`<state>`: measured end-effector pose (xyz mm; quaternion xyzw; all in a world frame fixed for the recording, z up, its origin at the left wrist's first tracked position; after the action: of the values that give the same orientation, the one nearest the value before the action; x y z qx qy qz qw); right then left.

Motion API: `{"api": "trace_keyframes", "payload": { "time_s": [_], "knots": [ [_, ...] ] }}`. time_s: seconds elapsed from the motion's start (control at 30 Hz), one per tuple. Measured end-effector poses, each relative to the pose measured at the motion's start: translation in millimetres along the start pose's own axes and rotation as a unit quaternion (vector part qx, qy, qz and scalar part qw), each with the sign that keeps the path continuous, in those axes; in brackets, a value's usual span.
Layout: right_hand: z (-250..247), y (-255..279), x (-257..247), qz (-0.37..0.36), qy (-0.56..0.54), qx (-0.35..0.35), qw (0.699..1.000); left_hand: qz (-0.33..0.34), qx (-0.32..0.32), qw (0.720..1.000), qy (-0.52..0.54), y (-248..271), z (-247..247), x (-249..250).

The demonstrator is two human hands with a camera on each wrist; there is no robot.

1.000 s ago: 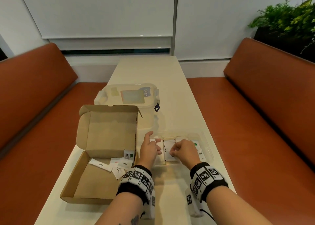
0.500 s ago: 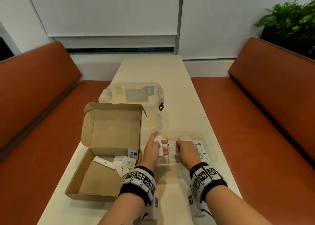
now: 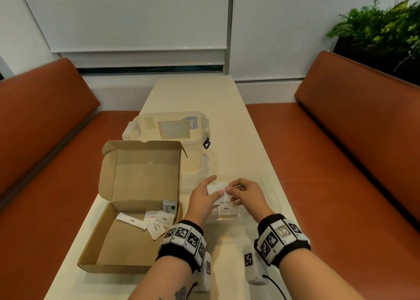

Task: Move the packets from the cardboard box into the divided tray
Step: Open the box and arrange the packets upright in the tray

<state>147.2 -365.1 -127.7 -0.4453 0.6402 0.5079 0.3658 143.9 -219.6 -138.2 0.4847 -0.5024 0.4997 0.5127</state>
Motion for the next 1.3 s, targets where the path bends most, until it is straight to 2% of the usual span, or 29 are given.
{"api": "trace_keyframes", "payload": {
  "time_s": [0.1,0.2,0.27,0.4,0.5,0.6,0.67,0.73,0.93,1.1,1.3],
  "knots": [
    [-8,3,6,0.021,-0.045,-0.007,0.999,-0.002,0.013,1.0,-0.012,-1,3,-2],
    [-24,3,16,0.048,-0.141,0.022,0.989,-0.019,0.023,0.999,0.035,0,11,-8],
    [-28,5,23,0.062,-0.202,0.015,0.977,-0.02,0.019,0.999,0.045,0,16,-9],
    [-29,7,29,0.075,-0.235,-0.013,0.969,0.006,-0.002,1.0,-0.015,1,25,-1],
    [-32,8,24,0.053,-0.168,-0.006,0.984,0.018,-0.005,0.998,-0.052,0,26,3],
    [-42,9,4,-0.021,-0.023,0.026,0.999,0.019,-0.02,0.996,-0.082,0,30,2],
    [-39,9,-9,-0.059,0.071,0.01,0.996,0.024,-0.026,0.995,-0.093,1,32,2],
    [-35,8,-11,-0.063,0.151,-0.007,0.987,0.025,-0.022,0.995,-0.096,1,33,0],
    [-51,3,8,-0.024,0.25,0.062,0.966,-0.019,0.041,0.998,-0.039,0,22,-14],
    [-45,5,21,-0.019,0.335,0.09,0.938,-0.031,0.054,0.998,-0.022,3,21,-22],
    [-41,7,17,-0.043,0.365,0.128,0.921,-0.034,0.063,0.997,-0.005,3,18,-26]
  ]
}}
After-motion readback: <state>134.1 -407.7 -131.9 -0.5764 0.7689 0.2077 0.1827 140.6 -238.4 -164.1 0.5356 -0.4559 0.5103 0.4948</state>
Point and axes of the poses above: each hand's wrist, its own y-axis away from the middle knuckle, its own z-axis out of the palm, x = y × z, the point moved 10 cm from there along -y, towards the middle knuckle, and after that the axes turned 11 degrees about z, right-handed, at the moved point
